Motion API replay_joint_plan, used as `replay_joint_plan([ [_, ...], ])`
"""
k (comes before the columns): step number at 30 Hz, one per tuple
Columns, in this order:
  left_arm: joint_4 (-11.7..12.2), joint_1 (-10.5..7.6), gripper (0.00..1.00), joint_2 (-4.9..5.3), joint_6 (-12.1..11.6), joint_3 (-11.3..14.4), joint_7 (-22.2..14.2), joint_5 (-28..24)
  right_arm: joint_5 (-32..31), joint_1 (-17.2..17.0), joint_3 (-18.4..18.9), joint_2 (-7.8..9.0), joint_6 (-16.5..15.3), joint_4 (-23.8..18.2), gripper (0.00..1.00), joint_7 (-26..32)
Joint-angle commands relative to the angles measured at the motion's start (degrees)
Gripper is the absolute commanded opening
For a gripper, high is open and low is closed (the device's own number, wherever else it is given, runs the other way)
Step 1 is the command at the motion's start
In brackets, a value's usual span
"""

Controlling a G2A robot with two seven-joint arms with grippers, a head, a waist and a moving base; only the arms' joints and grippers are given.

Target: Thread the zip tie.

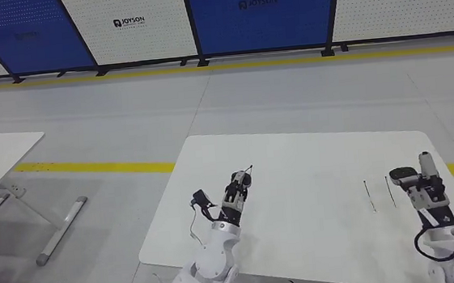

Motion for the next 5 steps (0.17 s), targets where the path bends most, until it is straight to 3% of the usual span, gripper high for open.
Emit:
replay_joint_plan([
  [1,-0.01,0.0,0.0,0.01,-0.02,-0.02,0.1,0.19,0.04,0.0,0.01,0.0,0.0,0.0,1.0,0.01],
  [5,-0.01,0.0,0.0,0.01,-0.02,-0.02,0.1,0.19,0.04,0.0,0.01,0.0,0.0,0.0,1.0,0.01],
])
